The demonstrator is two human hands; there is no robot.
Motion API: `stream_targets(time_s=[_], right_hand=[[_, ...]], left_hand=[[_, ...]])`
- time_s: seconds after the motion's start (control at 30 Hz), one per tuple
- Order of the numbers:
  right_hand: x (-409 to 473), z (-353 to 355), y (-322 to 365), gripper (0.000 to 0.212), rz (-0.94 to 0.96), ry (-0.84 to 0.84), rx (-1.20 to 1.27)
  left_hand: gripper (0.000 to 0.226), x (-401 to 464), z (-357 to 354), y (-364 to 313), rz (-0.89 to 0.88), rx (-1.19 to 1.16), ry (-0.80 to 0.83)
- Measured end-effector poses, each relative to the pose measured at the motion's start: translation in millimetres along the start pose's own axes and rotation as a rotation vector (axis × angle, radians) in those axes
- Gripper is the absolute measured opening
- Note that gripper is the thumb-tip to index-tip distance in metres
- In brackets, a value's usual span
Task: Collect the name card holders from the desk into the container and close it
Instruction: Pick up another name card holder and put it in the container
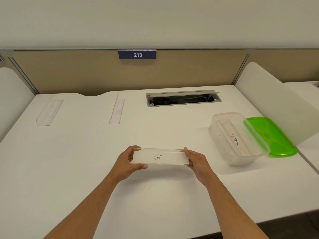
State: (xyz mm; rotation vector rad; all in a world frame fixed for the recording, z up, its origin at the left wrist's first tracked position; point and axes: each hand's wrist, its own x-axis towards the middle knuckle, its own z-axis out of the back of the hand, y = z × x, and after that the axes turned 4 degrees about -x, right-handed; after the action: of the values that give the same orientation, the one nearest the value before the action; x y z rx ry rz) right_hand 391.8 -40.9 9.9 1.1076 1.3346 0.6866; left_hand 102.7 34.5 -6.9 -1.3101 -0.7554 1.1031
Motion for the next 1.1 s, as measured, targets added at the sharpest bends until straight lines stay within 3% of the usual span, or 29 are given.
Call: stream_targets(time_s=[0.2, 0.37, 0.6, 0.87, 1.1], right_hand=[[-0.2, 0.5, 3.2, 0.048, 0.003, 0.015, -0.002], [1.3, 2.1, 2.2, 0.029, 0.005, -0.018, -0.058], [3.3, 5.9, 1.5, 0.025, 0.096, -0.026, -0.2], [0.7, 10.9, 1.6, 0.064, 0.094, 0.141, -0.173], [-0.9, 11.1, 4.3, 0.07, 0.199, 0.11, -0.285]], left_hand=[[0.064, 2.7, -0.6, -4.2, -0.003, -0.042, -0.001], [0.063, 4.4, 0.4, -4.0, -0.001, -0.055, 0.0], [0.063, 7.7, 2.1, -0.1, 0.016, -0.092, -0.013], [0.062, 12.3, -0.3, -1.8, 0.027, -0.128, 0.003], [0.063, 12.4, 1.7, -0.2, 0.046, -0.143, 0.028]])
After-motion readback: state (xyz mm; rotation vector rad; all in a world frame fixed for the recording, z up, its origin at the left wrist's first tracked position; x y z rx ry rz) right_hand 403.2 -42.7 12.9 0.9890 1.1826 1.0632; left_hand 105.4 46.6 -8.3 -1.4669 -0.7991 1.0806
